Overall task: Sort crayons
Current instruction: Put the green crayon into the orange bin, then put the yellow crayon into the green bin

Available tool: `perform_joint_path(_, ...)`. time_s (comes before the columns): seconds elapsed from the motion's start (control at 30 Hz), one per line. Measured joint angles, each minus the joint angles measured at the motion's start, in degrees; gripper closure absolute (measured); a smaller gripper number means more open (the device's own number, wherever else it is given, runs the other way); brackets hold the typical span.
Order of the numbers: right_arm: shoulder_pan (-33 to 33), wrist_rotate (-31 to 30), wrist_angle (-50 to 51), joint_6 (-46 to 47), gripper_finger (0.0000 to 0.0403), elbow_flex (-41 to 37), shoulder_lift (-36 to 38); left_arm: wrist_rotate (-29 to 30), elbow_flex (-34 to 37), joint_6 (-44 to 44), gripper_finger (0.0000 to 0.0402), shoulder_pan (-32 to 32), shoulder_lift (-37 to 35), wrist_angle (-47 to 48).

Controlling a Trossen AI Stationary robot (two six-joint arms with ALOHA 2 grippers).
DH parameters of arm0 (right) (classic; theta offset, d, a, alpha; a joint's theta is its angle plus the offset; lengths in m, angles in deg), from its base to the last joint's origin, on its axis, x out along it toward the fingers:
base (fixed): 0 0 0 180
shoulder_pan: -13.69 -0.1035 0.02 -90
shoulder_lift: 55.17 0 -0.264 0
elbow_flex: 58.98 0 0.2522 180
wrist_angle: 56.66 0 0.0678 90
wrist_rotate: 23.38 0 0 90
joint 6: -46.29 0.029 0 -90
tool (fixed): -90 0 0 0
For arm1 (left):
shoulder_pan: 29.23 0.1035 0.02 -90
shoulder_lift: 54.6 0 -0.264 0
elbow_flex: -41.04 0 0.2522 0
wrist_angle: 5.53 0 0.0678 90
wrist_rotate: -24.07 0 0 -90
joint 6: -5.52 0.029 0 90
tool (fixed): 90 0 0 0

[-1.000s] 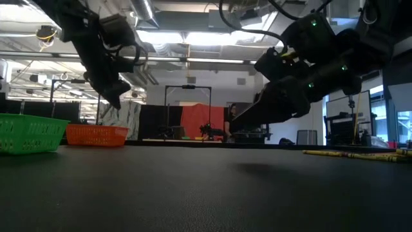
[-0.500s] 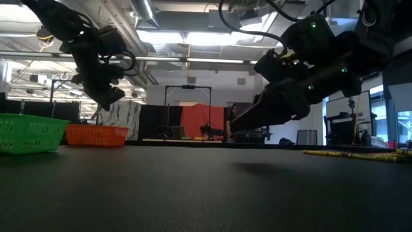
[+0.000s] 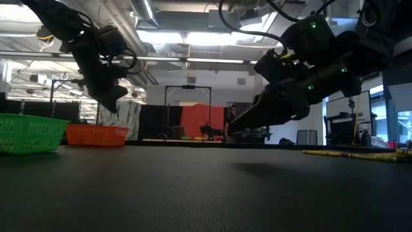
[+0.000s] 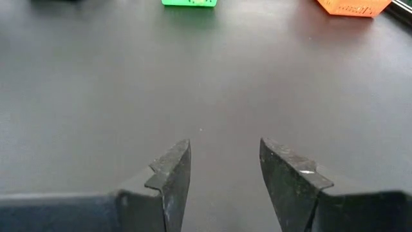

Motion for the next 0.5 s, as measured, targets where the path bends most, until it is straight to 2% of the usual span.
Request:
perform_joint_path(0.3, 0.0, 0.0, 0.0, 0.0, 0.0221, 0.0, 0.0, -13.1, 0.0, -2.4, 0.0306, -10.2, 0.0, -6.9)
perform_joint_path(0.5, 0.0, 0.0, 0.1, 0.5, 0.0221, 0.0, 0.1, -15.1, 0.0, -3.5, 0.0306, -21.7, 0.0, -14.0)
